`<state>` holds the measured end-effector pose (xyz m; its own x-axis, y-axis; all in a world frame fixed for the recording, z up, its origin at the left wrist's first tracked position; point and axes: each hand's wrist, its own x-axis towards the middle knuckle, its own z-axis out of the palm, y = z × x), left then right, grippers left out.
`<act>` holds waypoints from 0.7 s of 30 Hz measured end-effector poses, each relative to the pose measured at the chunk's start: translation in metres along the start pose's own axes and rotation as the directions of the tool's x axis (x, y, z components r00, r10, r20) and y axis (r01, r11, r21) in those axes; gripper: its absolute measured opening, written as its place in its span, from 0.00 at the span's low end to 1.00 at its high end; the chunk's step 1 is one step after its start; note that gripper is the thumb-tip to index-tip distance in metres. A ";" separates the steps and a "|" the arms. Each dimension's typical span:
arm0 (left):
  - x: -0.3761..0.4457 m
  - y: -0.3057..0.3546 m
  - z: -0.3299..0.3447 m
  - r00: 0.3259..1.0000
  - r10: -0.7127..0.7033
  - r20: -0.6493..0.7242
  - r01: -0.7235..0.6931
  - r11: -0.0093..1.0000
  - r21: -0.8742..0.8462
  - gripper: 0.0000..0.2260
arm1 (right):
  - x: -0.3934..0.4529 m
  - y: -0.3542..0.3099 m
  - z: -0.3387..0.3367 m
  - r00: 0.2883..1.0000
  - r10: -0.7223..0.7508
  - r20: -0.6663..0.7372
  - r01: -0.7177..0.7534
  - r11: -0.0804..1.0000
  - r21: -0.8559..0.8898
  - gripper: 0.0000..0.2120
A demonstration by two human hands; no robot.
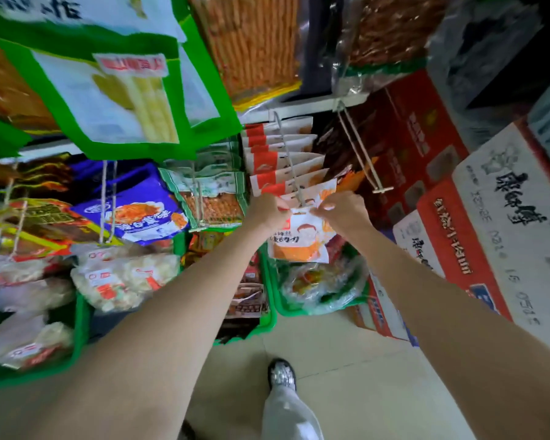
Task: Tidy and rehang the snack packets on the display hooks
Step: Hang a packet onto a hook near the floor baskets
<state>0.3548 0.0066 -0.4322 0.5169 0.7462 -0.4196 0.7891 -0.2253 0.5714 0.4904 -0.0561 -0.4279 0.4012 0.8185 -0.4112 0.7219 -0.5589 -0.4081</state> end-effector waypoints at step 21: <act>-0.020 -0.028 0.013 0.950 0.066 -0.306 -0.075 0.997 -0.016 0.25 | 0.011 -0.006 0.002 0.962 0.050 -0.267 0.062 0.917 0.395 0.14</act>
<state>0.3262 -0.0101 -0.4486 0.4416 0.8855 -0.1447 0.7427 -0.2703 0.6127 0.4894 -0.0444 -0.4321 0.5730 0.7952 -0.1984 0.4639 -0.5142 -0.7214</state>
